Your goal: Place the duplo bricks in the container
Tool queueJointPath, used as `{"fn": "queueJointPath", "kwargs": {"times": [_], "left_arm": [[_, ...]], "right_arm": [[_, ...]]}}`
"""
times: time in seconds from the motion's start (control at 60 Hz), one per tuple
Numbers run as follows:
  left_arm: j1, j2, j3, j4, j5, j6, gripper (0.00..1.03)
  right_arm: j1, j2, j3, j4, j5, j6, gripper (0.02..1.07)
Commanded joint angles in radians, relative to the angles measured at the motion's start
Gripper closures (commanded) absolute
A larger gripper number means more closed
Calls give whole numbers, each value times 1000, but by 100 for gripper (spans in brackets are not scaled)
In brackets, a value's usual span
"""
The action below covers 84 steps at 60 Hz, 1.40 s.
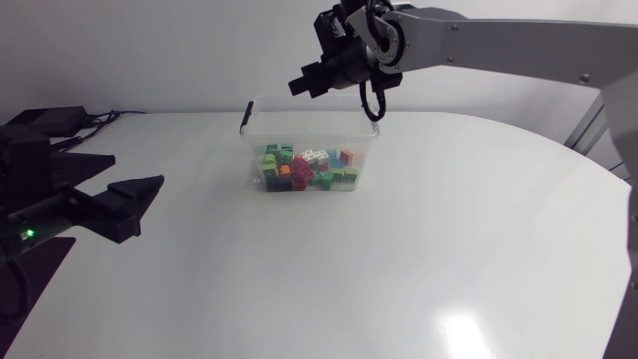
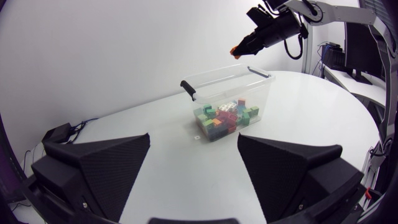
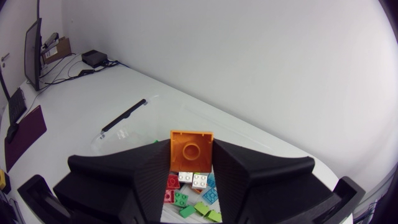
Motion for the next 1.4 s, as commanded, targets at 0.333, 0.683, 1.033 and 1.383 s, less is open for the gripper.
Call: {"fn": "queueJointPath", "kwargs": {"times": [0.333,0.683,1.033,1.383], "left_arm": [[37,-143,-97,-7,11,16,6],[77,-257,-159,-7,11,19,6],[112,-301,-189,-1,11,12,6],[119,-343,-200,2,11,10,6]], "right_arm": [[-34,-61,-107,90,77,-28,21],[-204,-482,-527,219,84,-79,21],[-387,-860,-877,308,102,-128,18],[-555,-1210,-1151,316,42,-173,18]]}}
